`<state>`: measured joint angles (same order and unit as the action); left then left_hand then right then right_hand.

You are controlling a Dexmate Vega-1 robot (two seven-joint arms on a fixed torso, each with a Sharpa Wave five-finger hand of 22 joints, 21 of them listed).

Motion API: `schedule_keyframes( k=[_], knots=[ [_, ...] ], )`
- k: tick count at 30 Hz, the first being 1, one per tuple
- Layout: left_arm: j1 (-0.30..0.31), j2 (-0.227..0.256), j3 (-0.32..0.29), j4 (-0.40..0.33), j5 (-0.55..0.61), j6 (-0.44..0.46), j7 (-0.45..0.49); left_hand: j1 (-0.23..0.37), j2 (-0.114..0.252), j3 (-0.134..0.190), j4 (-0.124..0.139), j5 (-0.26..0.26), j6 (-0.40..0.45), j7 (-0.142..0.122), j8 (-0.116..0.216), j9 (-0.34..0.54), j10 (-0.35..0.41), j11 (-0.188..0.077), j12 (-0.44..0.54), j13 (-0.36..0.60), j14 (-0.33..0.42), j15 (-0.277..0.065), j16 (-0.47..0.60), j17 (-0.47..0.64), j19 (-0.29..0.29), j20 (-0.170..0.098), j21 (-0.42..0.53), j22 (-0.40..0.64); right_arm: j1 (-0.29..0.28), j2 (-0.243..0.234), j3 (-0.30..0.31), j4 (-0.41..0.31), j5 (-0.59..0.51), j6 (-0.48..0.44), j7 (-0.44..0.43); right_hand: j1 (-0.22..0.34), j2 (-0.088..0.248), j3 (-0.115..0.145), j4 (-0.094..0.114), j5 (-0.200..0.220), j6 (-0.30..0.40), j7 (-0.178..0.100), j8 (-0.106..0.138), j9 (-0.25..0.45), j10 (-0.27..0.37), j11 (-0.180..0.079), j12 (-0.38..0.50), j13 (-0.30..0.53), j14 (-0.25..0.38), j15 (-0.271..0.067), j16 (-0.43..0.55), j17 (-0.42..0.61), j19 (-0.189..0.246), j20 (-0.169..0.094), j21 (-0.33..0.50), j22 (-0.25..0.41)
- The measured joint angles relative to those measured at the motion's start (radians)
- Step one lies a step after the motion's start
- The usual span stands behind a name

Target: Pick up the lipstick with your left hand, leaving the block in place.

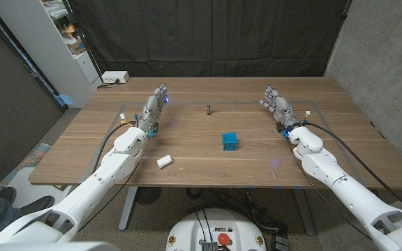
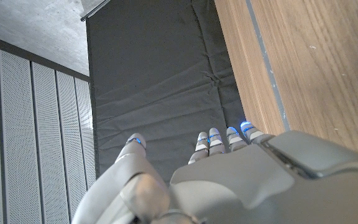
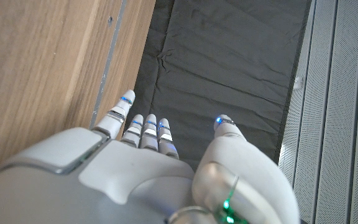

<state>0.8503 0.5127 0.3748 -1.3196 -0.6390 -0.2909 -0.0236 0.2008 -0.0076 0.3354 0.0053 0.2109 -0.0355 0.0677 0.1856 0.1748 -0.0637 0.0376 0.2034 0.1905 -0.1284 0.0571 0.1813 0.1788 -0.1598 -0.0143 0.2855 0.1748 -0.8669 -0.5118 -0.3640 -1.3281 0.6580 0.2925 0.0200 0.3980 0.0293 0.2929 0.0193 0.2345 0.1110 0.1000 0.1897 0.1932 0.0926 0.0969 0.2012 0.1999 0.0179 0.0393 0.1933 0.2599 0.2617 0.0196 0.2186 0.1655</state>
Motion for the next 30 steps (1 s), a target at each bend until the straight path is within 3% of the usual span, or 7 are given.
schedule_keyframes(
  k=[8,11,20,30],
  knots=[
    [0.003,0.003,0.002,-0.008,0.024,-0.014,0.02,0.016,0.008,0.009,-0.01,0.0,0.034,-0.009,0.011,0.0,-0.009,-0.002,0.0,0.003,-0.003,-0.003,0.0,-0.002,-0.009,0.02,-0.012,0.0,-0.002,0.0,0.001,-0.003,0.0,0.005,-0.001,0.0,0.0,0.0,0.0,0.0,0.0,0.0,0.0,0.0,0.0,0.0,0.0,0.0,0.0,0.0,0.0,0.0,0.0,0.0,0.0,0.0],
    [0.006,0.007,0.002,-0.015,0.038,-0.021,0.033,0.023,0.015,0.012,-0.018,0.0,0.05,-0.025,0.015,0.0,-0.013,0.002,0.0,0.003,-0.008,0.002,0.0,-0.002,-0.013,0.025,-0.019,0.0,-0.002,0.001,0.001,-0.003,0.0,0.007,-0.001,0.0,0.0,0.0,0.0,0.0,0.0,0.0,0.0,0.0,0.0,0.0,0.0,0.0,0.0,0.0,0.0,-0.004,0.0,0.0,0.0,0.0],
    [0.011,0.014,0.003,-0.027,0.072,-0.033,0.066,0.049,0.022,0.02,-0.034,0.0,0.066,-0.045,0.015,0.0,-0.021,0.0,0.0,0.003,-0.011,0.004,0.0,-0.002,-0.009,0.031,-0.027,0.0,-0.003,0.003,0.001,-0.002,0.0,0.011,-0.002,0.0,0.0,0.0,0.0,0.0,0.005,-0.005,0.0,-0.003,0.0,0.0,0.0,0.0,0.0,0.0,0.0,-0.005,0.0,0.0,-0.004,0.0],
    [0.011,0.019,0.004,-0.034,0.106,-0.041,0.095,0.061,0.026,0.023,-0.044,0.0,0.07,-0.049,0.015,0.0,-0.021,0.0,0.0,0.003,-0.018,0.003,0.0,-0.002,-0.009,0.031,-0.034,0.0,-0.004,0.003,0.003,-0.002,-0.001,0.013,-0.004,0.0,0.0,0.0,0.0,0.0,0.005,-0.005,0.0,-0.003,0.0,0.0,0.0,-0.002,0.0,0.0,0.0,-0.009,0.0,0.0,-0.008,0.0]
  ],
)
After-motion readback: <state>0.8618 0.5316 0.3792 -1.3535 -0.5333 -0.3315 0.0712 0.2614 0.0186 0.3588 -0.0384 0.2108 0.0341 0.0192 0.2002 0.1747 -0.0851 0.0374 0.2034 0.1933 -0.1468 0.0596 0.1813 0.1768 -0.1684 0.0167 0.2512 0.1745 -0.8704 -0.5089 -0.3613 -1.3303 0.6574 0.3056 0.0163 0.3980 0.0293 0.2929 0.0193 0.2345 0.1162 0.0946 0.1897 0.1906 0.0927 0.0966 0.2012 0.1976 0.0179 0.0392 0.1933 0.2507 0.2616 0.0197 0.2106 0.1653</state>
